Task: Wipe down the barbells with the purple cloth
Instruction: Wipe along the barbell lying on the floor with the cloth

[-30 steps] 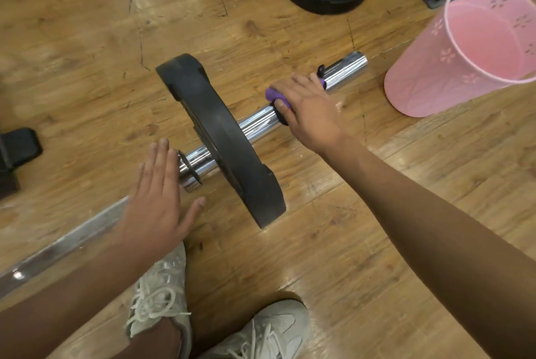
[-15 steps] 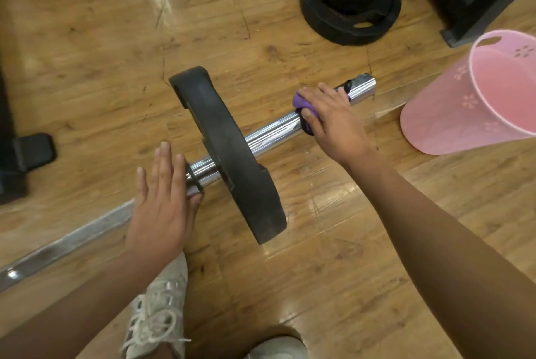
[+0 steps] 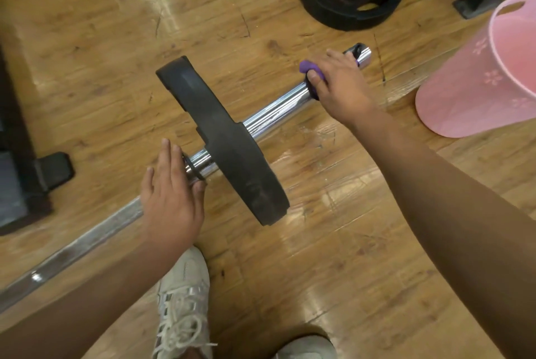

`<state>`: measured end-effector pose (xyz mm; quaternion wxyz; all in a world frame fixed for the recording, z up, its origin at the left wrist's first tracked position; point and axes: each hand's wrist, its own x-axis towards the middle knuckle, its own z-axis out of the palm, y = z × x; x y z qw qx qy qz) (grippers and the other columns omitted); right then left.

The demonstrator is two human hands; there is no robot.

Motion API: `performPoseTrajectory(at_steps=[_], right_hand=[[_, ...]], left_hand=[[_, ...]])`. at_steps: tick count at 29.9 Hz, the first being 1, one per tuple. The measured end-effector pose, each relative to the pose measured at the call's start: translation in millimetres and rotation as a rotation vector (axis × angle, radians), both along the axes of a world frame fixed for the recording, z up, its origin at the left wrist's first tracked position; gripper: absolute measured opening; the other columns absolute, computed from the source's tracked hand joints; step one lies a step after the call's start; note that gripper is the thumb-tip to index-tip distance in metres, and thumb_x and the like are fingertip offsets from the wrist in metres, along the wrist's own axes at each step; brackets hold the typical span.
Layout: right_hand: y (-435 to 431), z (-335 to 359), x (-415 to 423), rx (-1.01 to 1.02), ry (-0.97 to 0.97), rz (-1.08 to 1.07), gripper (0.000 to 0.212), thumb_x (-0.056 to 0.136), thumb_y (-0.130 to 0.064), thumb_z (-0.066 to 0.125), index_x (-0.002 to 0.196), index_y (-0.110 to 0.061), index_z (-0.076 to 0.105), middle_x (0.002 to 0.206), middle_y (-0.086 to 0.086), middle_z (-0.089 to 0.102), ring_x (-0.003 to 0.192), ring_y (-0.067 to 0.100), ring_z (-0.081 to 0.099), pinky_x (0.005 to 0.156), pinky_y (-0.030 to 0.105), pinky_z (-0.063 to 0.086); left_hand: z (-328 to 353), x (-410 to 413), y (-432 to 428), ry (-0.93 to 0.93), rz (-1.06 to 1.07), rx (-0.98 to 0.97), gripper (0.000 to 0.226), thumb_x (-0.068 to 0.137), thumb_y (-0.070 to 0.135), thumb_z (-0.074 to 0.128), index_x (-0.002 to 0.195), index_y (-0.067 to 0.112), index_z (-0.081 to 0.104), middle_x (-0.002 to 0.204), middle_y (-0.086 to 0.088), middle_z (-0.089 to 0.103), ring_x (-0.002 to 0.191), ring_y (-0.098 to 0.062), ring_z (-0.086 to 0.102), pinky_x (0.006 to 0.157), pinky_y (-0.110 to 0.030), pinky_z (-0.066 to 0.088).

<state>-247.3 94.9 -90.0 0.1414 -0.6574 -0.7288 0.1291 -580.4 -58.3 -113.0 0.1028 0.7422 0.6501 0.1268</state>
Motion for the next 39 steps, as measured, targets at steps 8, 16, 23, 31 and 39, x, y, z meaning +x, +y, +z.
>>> performPoseTrajectory(at_steps=[8,16,23,31,39], right_hand=[[4,-3,9,-0.015,0.047,0.112,0.047,0.107,-0.038,0.037,0.149,-0.018,0.048,0.152,0.002,0.050,0.149,0.024,0.030,0.123,0.042,0.011],[15,3,6,-0.055,0.000,0.176,0.044,0.108,-0.037,0.039,0.147,-0.019,0.050,0.149,0.001,0.052,0.145,0.023,0.035,0.123,0.043,0.010],[23,0,-11,-0.036,-0.033,0.082,0.045,0.106,-0.038,0.034,0.138,-0.017,0.059,0.135,0.002,0.063,0.137,0.023,0.042,0.122,0.047,0.015],[19,6,0,-0.079,-0.003,0.203,0.045,0.108,-0.036,0.039,0.150,-0.021,0.046,0.152,-0.002,0.049,0.148,0.020,0.031,0.122,0.035,0.005],[14,6,-6,-0.084,0.059,0.143,0.042,0.108,-0.033,0.042,0.147,-0.020,0.050,0.149,-0.001,0.053,0.147,0.024,0.031,0.122,0.041,0.007]], left_hand=[[-1,-1,9,-0.014,0.031,0.022,0.061,0.104,0.029,0.034,0.155,-0.001,0.020,0.165,-0.021,0.017,0.145,-0.038,0.034,0.114,-0.056,0.024],[2,-4,16,-0.036,0.048,-0.008,0.059,0.104,0.028,0.032,0.155,0.000,0.021,0.165,-0.019,0.018,0.146,-0.037,0.034,0.116,-0.056,0.021],[7,-5,20,-0.039,0.047,-0.014,0.059,0.104,0.030,0.031,0.154,-0.001,0.024,0.164,-0.020,0.022,0.148,-0.034,0.030,0.116,-0.056,0.023],[10,-9,19,-0.096,0.008,-0.089,0.063,0.106,0.039,0.025,0.158,0.005,0.020,0.167,-0.014,0.013,0.154,-0.026,0.019,0.117,-0.054,0.021],[130,17,81,-0.400,-0.134,0.093,0.067,0.108,0.041,0.027,0.160,0.002,0.009,0.169,-0.012,-0.003,0.156,-0.017,-0.008,0.126,-0.029,-0.002]])
